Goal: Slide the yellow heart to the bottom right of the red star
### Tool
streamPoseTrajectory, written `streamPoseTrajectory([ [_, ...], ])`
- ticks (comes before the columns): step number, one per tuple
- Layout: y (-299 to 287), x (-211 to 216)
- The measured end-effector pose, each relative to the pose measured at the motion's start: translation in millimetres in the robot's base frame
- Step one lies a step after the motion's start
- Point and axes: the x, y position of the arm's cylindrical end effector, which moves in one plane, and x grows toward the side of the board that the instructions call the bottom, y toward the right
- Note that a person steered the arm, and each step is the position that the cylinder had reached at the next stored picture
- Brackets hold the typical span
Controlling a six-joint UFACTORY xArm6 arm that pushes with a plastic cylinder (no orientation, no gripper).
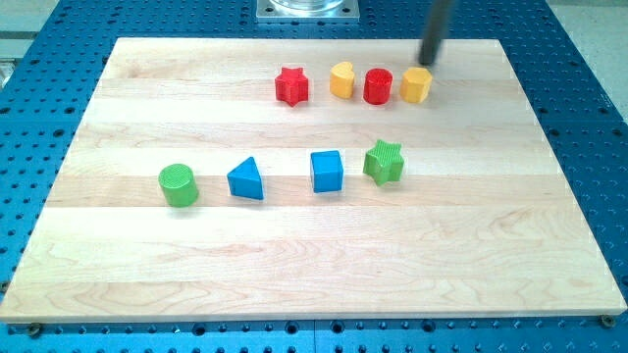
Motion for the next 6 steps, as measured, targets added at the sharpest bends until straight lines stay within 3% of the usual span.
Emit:
streamPoseTrajectory([
  [1,-89,8],
  [2,-99,34],
  [5,-69,41],
  [6,-69,65],
])
